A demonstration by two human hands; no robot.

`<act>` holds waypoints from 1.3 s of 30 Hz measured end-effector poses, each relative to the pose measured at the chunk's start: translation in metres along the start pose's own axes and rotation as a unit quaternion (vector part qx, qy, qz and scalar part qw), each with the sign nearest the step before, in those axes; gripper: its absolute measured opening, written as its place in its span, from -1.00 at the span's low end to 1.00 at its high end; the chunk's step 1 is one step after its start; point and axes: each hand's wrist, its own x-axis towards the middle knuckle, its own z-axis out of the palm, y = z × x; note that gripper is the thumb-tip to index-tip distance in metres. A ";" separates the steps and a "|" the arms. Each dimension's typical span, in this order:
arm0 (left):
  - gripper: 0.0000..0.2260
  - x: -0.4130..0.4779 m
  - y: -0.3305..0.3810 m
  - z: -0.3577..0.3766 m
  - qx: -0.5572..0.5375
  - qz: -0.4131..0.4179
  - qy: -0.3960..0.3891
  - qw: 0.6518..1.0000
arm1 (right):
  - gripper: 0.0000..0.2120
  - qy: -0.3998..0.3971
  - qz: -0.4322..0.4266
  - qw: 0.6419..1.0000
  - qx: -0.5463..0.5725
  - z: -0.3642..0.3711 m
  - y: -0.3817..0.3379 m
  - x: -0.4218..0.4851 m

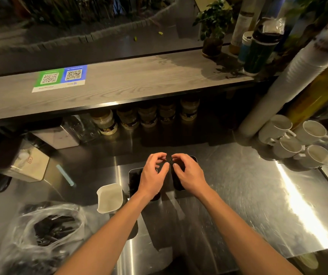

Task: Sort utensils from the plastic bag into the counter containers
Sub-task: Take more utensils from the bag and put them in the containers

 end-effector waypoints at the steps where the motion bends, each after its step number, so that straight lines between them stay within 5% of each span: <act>1: -0.78 -0.002 -0.001 -0.006 -0.014 0.003 0.010 1.000 | -0.72 -0.004 -0.004 1.000 0.016 0.003 -0.005 0.000; 12: -0.66 -0.032 -0.038 -0.102 -0.088 -0.054 0.090 0.990 | -0.80 -0.062 -0.002 0.986 0.156 0.065 -0.076 0.004; 17: -0.86 -0.057 -0.069 -0.154 -0.099 -0.089 0.123 0.983 | -0.84 -0.114 -0.012 0.979 0.168 0.120 -0.114 -0.001; 29: -0.90 -0.112 -0.164 -0.266 -0.088 -0.162 0.170 0.968 | -0.88 -0.252 -0.021 0.956 0.149 0.272 -0.180 -0.022; 36: -0.94 -0.134 -0.214 -0.315 0.035 -0.205 0.177 0.962 | -0.86 -0.307 -0.041 0.949 0.060 0.343 -0.201 -0.034; 39: -0.92 -0.146 -0.235 -0.332 0.226 -0.175 0.155 0.946 | -0.79 -0.360 -0.036 0.932 -0.028 0.374 -0.205 -0.041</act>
